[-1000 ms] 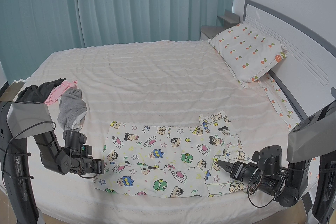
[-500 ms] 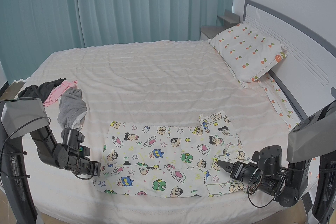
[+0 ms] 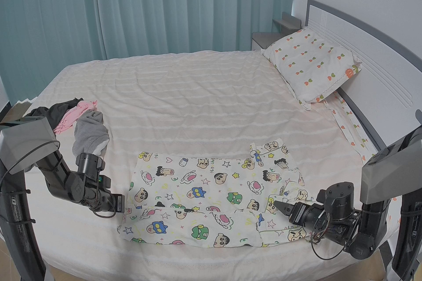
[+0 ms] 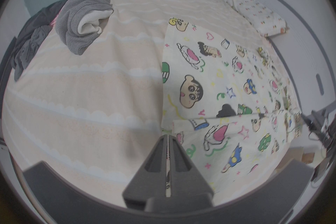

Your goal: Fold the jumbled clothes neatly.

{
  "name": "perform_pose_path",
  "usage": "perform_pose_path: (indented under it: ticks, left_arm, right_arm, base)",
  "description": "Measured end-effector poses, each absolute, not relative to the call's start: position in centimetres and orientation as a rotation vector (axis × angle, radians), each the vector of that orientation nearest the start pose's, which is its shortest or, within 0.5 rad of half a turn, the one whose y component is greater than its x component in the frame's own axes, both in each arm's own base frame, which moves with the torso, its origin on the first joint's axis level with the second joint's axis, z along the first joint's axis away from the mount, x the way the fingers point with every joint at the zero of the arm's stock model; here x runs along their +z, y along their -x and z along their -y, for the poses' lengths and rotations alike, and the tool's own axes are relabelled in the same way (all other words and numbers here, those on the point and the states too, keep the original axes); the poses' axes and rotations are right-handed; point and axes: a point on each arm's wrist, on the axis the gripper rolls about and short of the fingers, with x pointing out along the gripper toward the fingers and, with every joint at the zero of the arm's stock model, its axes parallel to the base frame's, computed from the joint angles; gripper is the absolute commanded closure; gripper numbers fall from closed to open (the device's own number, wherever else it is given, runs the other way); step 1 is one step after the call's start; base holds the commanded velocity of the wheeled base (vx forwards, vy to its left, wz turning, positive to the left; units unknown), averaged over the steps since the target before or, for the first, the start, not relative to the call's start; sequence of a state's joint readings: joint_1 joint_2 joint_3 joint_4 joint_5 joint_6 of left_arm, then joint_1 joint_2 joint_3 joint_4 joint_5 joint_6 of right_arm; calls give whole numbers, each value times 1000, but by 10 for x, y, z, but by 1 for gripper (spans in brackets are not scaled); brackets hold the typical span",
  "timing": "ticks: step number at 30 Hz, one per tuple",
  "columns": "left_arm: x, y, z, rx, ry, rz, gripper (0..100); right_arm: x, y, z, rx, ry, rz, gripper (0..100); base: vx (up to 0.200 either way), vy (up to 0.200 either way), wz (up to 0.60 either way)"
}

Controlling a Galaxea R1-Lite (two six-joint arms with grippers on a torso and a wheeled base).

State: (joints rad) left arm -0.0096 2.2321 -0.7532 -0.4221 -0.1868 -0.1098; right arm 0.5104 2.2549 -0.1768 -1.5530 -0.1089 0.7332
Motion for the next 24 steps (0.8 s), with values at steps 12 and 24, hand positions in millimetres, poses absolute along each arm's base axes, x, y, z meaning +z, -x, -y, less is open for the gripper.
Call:
perform_pose_path:
  ticks: [12, 24]
  left_arm:
    - [38, -325, 18, -166, 563, -912, 100]
    - [59, -322, 28, -245, 716, -883, 100]
  right_arm:
    - [-2, -233, -117, 162, -568, -584, 0]
    - [4, -234, -113, 159, -574, -559, 0]
  base:
    - [0, 0, 0]
    - [100, 0, 0]
